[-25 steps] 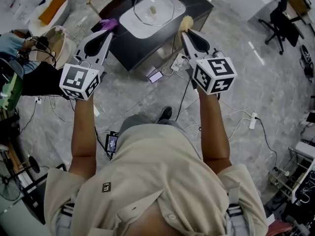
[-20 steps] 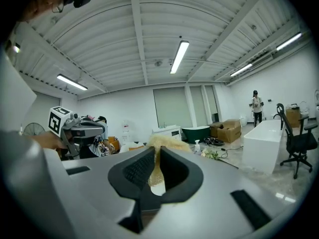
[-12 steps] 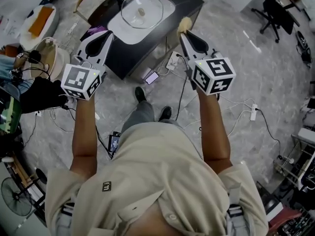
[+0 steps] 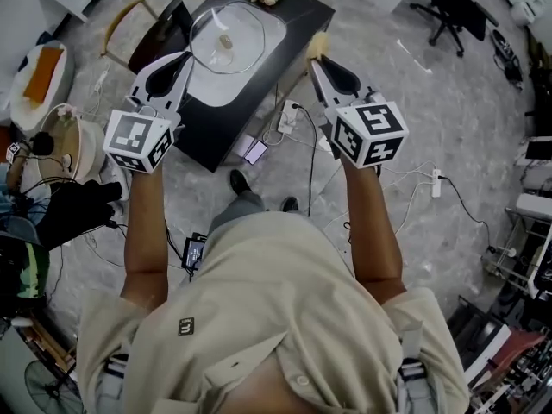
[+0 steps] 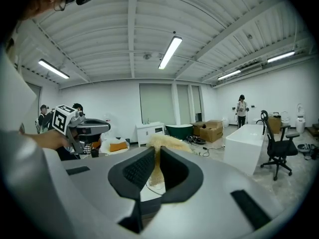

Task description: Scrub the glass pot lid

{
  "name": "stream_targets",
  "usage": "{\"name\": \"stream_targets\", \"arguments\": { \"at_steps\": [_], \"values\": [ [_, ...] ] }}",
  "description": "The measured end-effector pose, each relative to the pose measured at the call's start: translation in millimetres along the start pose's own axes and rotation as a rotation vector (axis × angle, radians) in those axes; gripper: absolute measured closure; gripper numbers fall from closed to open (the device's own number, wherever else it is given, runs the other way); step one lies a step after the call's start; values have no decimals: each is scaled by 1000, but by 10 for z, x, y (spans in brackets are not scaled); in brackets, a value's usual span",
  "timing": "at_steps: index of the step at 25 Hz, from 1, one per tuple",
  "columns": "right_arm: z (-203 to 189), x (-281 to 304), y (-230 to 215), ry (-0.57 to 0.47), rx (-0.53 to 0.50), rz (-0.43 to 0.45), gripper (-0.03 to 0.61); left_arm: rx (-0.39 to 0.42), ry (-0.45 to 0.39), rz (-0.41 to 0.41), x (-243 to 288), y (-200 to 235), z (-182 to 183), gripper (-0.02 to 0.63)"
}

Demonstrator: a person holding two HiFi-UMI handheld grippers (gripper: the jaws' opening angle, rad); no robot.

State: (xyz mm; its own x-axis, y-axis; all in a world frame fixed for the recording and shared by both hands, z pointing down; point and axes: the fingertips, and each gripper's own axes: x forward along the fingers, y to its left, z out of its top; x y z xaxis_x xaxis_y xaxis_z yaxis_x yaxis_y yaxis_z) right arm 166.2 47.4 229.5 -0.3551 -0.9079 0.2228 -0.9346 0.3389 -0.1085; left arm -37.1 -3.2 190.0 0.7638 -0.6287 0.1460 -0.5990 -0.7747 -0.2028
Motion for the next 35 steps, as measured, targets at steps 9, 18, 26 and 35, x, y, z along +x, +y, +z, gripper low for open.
{"name": "stream_targets", "arguments": {
  "at_steps": [9, 18, 26, 35],
  "values": [
    [28, 594, 226, 17, -15, -74, 534, -27, -26, -74, 125, 655, -322, 595],
    [19, 1017, 136, 71, -22, -102, 534, -77, -22, -85, 338, 1050, -574, 595],
    [-66, 1826, -109, 110, -15, -12, 534, -104, 41, 1, 460, 1429, -845, 595],
    [-309, 2926, -374, 200, -11, 107, 534, -170, 124, 117, 686, 1832, -1224, 595]
  ]
}}
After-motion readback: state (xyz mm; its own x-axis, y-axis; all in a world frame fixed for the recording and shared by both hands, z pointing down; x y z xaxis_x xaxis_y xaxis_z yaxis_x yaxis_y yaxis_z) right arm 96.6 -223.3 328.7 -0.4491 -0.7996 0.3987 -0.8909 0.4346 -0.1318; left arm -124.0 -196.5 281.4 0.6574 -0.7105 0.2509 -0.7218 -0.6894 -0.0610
